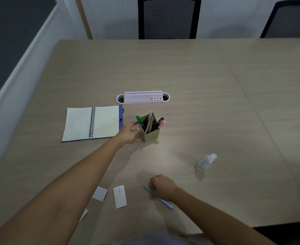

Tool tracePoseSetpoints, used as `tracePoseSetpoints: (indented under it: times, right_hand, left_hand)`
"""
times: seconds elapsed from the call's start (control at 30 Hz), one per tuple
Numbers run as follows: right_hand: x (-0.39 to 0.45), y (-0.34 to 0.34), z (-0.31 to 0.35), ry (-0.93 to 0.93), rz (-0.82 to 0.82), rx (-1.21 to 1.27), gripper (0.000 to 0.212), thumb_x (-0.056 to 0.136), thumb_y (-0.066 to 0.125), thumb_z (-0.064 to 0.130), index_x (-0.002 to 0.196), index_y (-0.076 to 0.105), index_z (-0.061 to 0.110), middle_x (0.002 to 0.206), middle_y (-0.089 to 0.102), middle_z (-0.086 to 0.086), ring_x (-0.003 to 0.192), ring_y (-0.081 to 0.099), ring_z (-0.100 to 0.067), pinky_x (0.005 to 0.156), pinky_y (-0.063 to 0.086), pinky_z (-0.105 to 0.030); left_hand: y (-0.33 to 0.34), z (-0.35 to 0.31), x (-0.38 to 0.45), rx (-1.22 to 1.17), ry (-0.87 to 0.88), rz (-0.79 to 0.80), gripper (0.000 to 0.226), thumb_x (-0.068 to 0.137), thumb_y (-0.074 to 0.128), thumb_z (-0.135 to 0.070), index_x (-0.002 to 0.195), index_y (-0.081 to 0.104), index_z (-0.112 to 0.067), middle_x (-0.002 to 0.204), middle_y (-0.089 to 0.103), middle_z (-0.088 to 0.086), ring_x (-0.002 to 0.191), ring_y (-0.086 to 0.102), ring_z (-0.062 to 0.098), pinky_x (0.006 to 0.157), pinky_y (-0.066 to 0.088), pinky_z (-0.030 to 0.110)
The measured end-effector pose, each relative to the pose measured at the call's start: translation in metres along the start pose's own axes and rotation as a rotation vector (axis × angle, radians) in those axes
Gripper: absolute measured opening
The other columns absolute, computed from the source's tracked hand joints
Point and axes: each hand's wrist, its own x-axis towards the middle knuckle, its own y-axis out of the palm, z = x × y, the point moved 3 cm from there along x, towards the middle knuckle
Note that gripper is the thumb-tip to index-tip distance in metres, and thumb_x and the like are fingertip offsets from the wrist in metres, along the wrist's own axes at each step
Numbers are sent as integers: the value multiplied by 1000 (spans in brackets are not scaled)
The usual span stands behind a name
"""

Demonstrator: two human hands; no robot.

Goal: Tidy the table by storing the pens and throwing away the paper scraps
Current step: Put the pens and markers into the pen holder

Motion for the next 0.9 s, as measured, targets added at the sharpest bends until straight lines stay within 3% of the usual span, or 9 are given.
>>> tracePoseSetpoints:
  times: [0.07, 0.17, 0.3, 0.37, 0.47, 0.6, 0.73, 0.8, 0.9]
  right_hand:
    - [-4, -2, -5, 18, -41, 7, 21, 87, 59, 20, 94, 62, 1, 103, 66, -25, 97, 61, -38, 72, 46, -37]
    - [-15, -18, -24, 65, -145, 90, 26, 95, 45, 25, 99, 54, 0, 106, 62, -28, 98, 59, -40, 77, 45, -42]
    - [-27, -65, -35, 131, -321, 295, 19, 98, 36, 28, 94, 37, 10, 82, 63, -30, 72, 61, -45, 64, 50, -49]
    - [-26, -101, -29, 162, -448, 335, 22, 99, 33, 31, 98, 38, 9, 73, 60, -24, 65, 59, -44, 61, 51, -52]
    - [-13, -160, -11, 189, -582, 158, 26, 99, 38, 33, 105, 49, 10, 78, 56, -16, 72, 54, -36, 61, 43, -42]
    - [41, -216, 22, 234, -473, -186, 20, 93, 49, 22, 106, 60, 10, 105, 65, -14, 95, 62, -36, 64, 40, -34]
    - [76, -228, 55, 136, -332, -370, 21, 86, 57, 8, 106, 63, 5, 107, 66, -16, 98, 64, -35, 66, 44, -33]
    - [80, -232, 48, 79, -339, -313, 23, 83, 59, 5, 105, 66, 6, 104, 68, -16, 96, 64, -35, 67, 49, -34]
    - [79, -238, 19, 26, -549, 93, 24, 83, 58, 8, 107, 65, 8, 106, 66, -17, 96, 62, -35, 76, 55, -42]
  left_hand:
    - [3, 1, 5, -55, -11, -44, 49, 95, 50, -28, 142, 35, -26, 119, 67, 16, 62, 68, 13, 58, 54, 25]
    - [5, -5, 14, -94, -19, -90, 45, 96, 48, -29, 139, 39, -27, 118, 68, 17, 63, 69, 19, 50, 56, 24]
    - [3, -13, 22, -137, -3, -91, 44, 95, 48, -34, 138, 41, -25, 110, 70, 16, 63, 68, 21, 57, 56, 29]
    - [3, -14, 24, -131, -13, -75, 44, 96, 48, -30, 139, 40, -24, 105, 69, 15, 61, 67, 21, 58, 56, 32]
    - [6, -19, 26, -151, 4, -60, 41, 98, 44, -22, 138, 43, -22, 101, 66, 10, 62, 64, 24, 54, 53, 32]
    - [-8, -21, 35, -139, -12, -75, 38, 98, 43, -22, 136, 43, -24, 100, 66, 13, 57, 64, 24, 55, 55, 31]
    - [-18, -11, 48, -135, -47, -81, 40, 98, 42, -24, 138, 43, -27, 121, 66, 13, 61, 68, 24, 55, 56, 31]
    - [-13, -13, 49, -131, -30, -80, 40, 98, 43, -25, 137, 44, -27, 124, 65, 13, 63, 69, 24, 56, 57, 32]
    - [-10, -18, 51, -172, -24, -63, 38, 97, 45, -26, 136, 45, -25, 119, 65, 11, 77, 72, 31, 71, 61, 42]
